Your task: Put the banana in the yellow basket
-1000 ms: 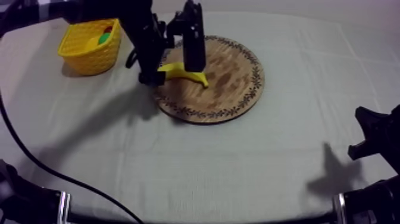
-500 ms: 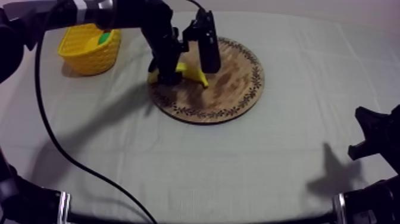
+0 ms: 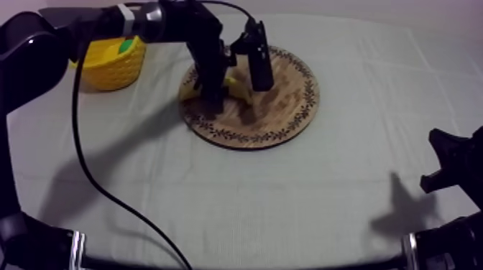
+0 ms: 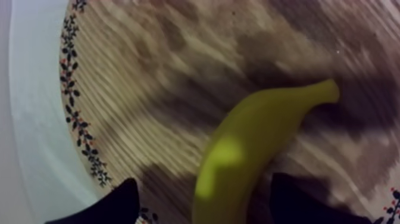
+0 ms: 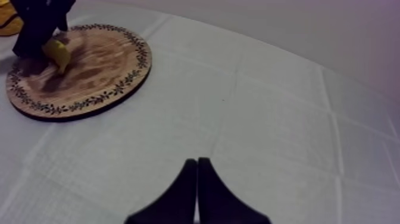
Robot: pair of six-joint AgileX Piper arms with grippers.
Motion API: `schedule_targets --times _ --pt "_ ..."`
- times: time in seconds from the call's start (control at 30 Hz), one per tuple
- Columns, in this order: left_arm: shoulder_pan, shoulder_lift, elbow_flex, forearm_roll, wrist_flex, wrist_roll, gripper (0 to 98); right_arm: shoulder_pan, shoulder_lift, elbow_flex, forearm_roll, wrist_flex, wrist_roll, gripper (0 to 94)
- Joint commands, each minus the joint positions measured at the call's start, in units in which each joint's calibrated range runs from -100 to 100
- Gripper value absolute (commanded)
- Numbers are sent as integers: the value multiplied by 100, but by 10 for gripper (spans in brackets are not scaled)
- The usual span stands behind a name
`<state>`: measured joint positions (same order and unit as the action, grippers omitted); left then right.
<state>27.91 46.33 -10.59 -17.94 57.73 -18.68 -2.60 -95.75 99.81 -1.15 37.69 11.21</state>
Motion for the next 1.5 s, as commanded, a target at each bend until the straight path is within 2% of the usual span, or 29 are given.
schedule_targets --times 0.0,0.5,0.6,0.77,0.87,1.2,1.47 --pt "6 73 -52 -1 23 7 795 0 0 -3 0 -3 2 3" --pt "-16 334 -332 2 123 -41 734 0 0 -3 0 -3 0 3" --pt "-15 326 -347 14 119 -60 633 0 0 -3 0 -3 0 3" --pt "-3 303 -327 33 116 -165 319 0 0 -3 0 -3 0 3" --pt "3 288 -318 36 127 -183 248 0 0 -3 0 -3 0 3" --pt "-25 25 -278 67 152 -98 210 0 0 -3 0 -3 0 3" --pt "-100 -1089 194 246 185 -66 215 0 0 -3 0 -3 0 3"
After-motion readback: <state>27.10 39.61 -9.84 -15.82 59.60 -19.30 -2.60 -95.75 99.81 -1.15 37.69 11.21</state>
